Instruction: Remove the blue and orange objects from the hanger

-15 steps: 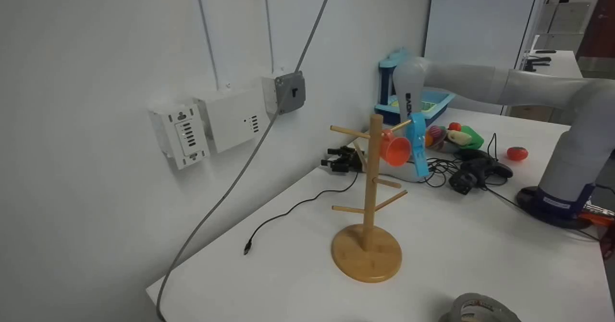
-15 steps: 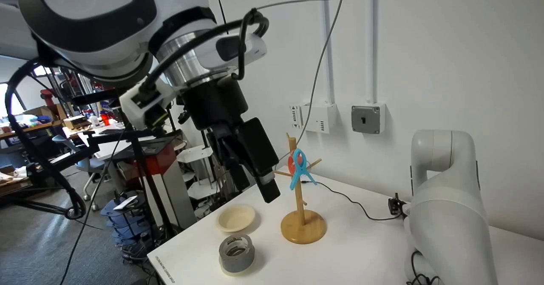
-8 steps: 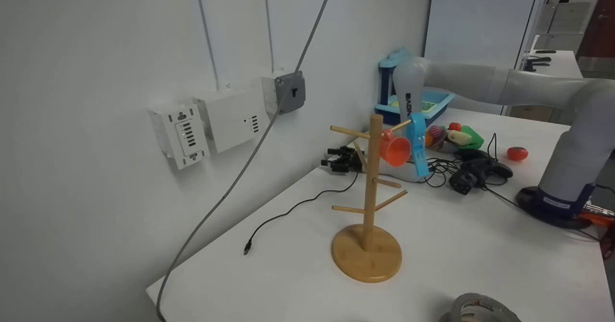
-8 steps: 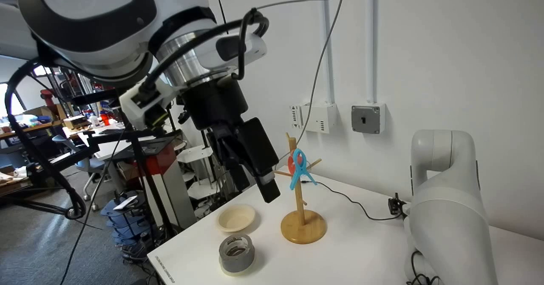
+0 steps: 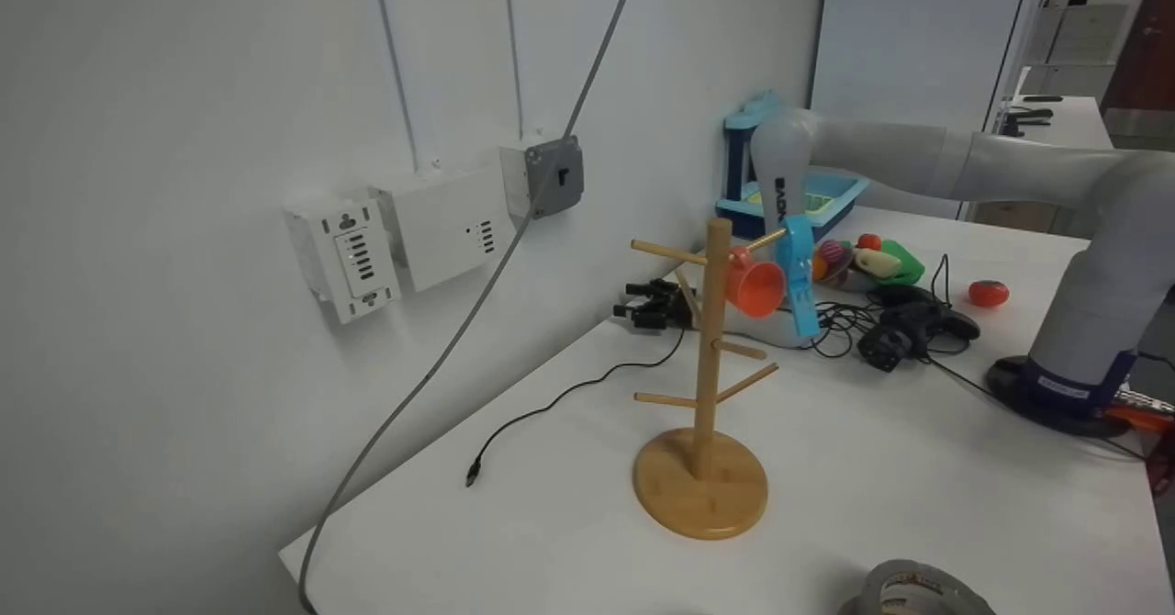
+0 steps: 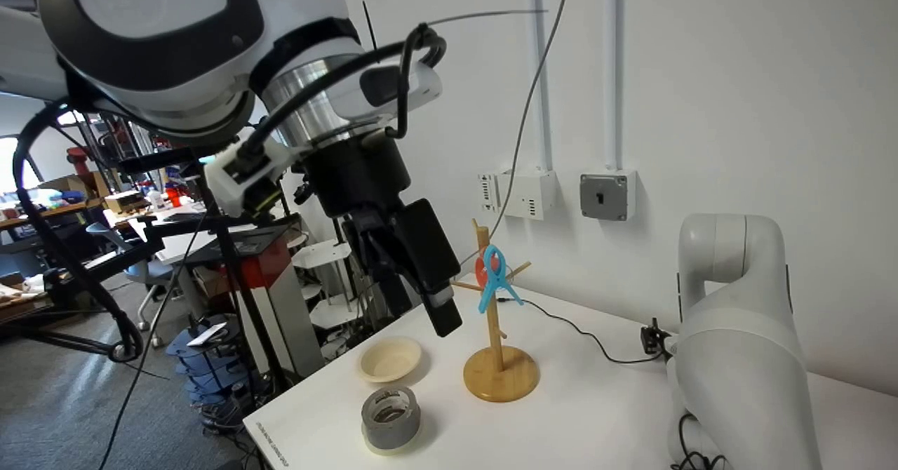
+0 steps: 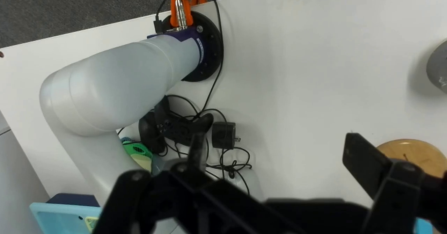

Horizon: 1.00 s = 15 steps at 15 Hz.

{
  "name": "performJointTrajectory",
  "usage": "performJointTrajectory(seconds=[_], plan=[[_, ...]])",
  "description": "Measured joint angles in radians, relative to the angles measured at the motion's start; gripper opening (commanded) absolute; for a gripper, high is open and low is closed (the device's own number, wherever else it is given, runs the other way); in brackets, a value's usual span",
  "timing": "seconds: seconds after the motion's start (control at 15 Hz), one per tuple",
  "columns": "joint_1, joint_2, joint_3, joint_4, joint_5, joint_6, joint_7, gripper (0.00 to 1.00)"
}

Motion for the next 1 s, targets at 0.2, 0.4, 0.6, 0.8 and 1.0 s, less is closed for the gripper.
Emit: performJointTrajectory(seconds=[0.2, 0.4, 0.6, 0.8, 1.0], plan=[[0.021, 0.021, 0.0, 0.0, 0.02, 0.0, -0.001, 1.0], [0.053, 0.045, 0.001, 0.008, 0.068, 0.001, -0.005, 1.0], [0.084, 0.076, 0.0, 0.025, 0.137, 0.014, -0.022, 1.0], [0.114, 0.116, 0.0, 0.049, 0.222, 0.047, -0.05, 1.0], [0.142, 0.16, 0.0, 0.074, 0.318, 0.091, -0.076, 1.0]])
